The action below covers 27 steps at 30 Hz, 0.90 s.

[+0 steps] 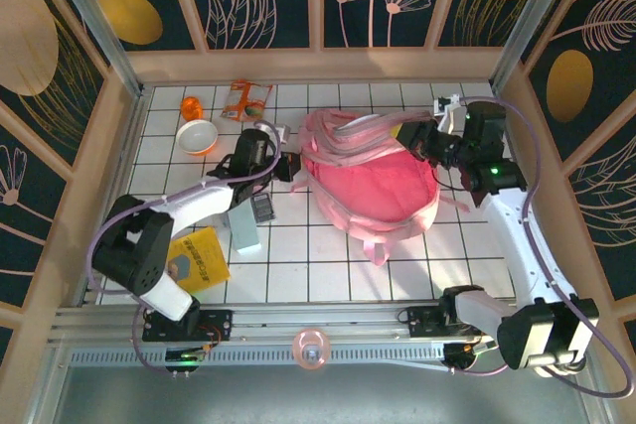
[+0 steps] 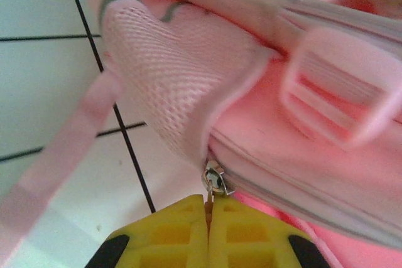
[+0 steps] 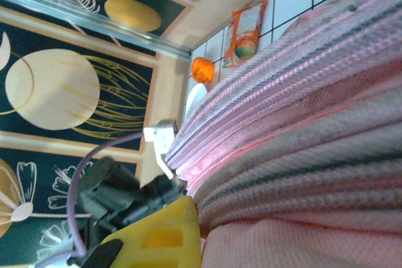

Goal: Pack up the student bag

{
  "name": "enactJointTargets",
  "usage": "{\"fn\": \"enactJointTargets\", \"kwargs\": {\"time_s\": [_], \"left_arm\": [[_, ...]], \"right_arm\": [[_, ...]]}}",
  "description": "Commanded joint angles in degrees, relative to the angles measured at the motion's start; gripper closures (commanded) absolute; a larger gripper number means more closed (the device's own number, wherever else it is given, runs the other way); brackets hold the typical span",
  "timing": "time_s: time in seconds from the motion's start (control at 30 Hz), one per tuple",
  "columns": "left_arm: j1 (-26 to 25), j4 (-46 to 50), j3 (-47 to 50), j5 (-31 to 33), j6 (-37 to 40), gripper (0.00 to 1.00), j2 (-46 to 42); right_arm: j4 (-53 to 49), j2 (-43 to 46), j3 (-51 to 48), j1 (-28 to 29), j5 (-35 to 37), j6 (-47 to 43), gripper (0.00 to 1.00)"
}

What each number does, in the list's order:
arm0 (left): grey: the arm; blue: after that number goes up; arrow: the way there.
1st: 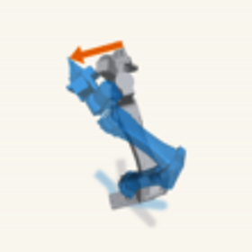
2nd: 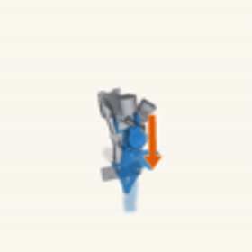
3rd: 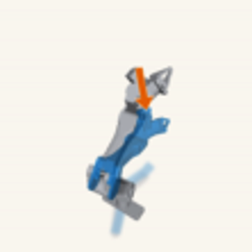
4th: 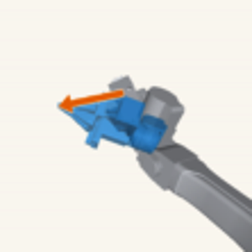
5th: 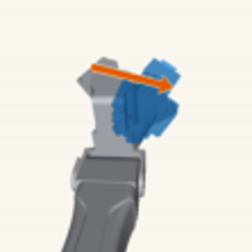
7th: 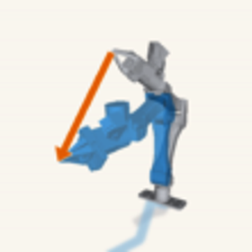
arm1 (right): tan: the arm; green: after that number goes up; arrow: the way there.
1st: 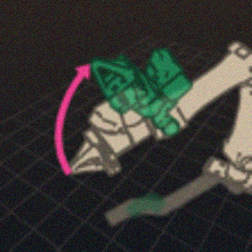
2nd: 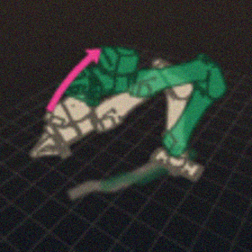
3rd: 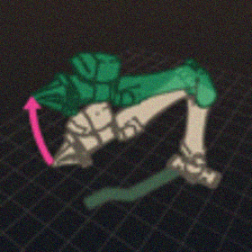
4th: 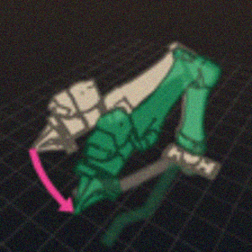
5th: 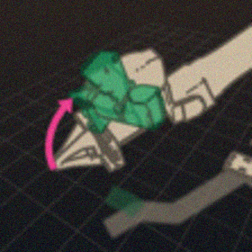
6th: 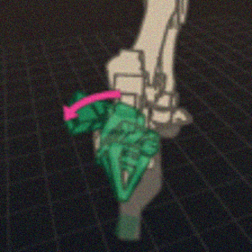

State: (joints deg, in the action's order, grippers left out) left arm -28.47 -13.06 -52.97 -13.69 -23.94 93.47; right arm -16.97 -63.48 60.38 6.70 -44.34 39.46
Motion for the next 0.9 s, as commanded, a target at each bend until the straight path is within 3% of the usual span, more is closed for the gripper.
{"fn": "enactJointTargets", "kwargs": {"time_s": [0.0, 0.1, 0.23, 0.4, 0.53, 0.6, 0.67, 0.83, 0.87], "left_arm": [[2.2, -1.3, -5.5, 2.5, 3.2, 0.93, 4.0], [2.1, 0.9, -9.9, 1.2, 3.1, 0.72, 6.7], [2.2, 1.8, -8.7, 1.0, -1.0, 0.46, 1.9], [2.2, 9.3, -4.2, 5.0, -8.5, 0.38, -6.7], [2.2, 14.1, 0.5, 8.3, -11.5, 0.36, -13.1], [2.2, 14.4, 3.1, 7.4, -12.6, 0.36, -15.4], [2.2, 15.0, 5.0, 6.6, -13.4, 0.36, -17.1], [2.1, 22.0, 6.3, 9.9, -16.8, 0.37, -18.5], [2.1, 23.5, 6.1, 10.6, -17.9, 0.38, -18.6]], "right_arm": [[3.0, 0.1, 3.7, -0.7, -7.9, -2.9, 1.0], [4.2, 0.4, 2.8, -0.7, -2.4, -1.1, 1.0], [11.7, 2.1, -2.5, 0.0, 7.9, 3.7, 1.0], [23.3, 2.0, -10.8, 1.6, 15.5, 6.9, 1.0], [25.6, -0.1, -13.7, 1.9, 17.7, 7.5, 0.97], [24.3, -1.1, -13.8, 2.2, 17.6, 7.6, 0.89], [18.9, -2.3, -12.7, 2.3, 16.3, 6.7, 0.72], [-8.8, -5.2, -8.4, 3.1, 18.5, -2.4, 0.36], [-12.1, -5.3, -8.5, 3.5, 20.2, -3.5, 0.32]]}}
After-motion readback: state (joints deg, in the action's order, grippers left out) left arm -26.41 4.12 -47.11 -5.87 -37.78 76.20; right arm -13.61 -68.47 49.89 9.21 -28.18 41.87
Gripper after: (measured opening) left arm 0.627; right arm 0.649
